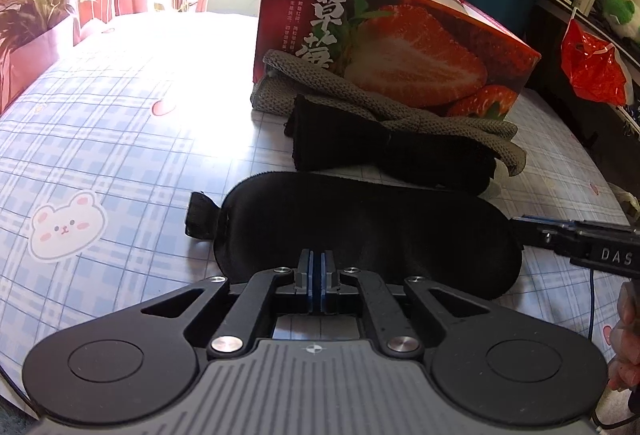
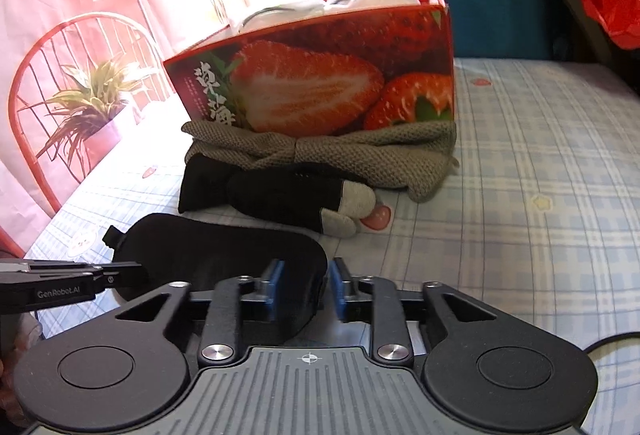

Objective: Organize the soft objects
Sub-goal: 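Lift the black eye mask with both grippers toward the box, then carry the eye mask with both grippers over the red box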

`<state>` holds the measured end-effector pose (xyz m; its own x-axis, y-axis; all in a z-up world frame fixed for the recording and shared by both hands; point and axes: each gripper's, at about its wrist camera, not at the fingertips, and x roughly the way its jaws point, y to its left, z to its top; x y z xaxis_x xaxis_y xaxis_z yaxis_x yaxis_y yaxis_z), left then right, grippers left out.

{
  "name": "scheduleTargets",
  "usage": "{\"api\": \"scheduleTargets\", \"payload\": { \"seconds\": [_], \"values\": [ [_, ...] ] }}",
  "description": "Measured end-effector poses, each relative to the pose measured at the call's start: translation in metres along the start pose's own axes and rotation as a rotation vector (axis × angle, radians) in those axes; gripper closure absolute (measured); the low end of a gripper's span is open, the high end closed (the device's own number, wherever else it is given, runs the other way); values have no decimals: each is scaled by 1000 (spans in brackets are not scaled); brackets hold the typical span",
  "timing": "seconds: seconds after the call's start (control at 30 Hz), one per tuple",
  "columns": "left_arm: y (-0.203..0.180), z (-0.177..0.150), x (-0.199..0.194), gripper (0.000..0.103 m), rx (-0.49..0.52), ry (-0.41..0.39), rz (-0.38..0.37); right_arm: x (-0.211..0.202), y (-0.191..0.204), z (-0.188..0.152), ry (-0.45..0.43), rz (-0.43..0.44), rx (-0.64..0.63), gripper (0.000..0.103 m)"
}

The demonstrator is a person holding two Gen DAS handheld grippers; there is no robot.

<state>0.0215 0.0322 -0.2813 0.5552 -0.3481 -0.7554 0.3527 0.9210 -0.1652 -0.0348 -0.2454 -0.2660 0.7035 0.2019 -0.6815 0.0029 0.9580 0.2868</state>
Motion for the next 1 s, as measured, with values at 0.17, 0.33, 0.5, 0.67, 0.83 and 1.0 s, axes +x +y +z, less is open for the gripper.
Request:
{"api": "scheduleTargets", "payload": {
  "seconds": [0.17,0.33,0.5,0.67,0.83,1.0],
  "values": [
    [17,11,-9,36,-40,-81,84,9,1,-1,41,-5,-11,61],
    [37,21,6,34,-64,-46,111,15,4,-2,55,-15,-28,62],
    [36,19,13,27,-64,-25,43,16,5,-2,57,-11,-43,62],
    [22,12,10,34,-16,-19,43,16,4,-2,56,-5,-38,60],
    [8,7,9,43,31,-6,32,18,4,-2,48,7,-28,59],
    [4,3,9,74,51,-14,48,19,2,-2,44,-3,-23,76]
  ]
}}
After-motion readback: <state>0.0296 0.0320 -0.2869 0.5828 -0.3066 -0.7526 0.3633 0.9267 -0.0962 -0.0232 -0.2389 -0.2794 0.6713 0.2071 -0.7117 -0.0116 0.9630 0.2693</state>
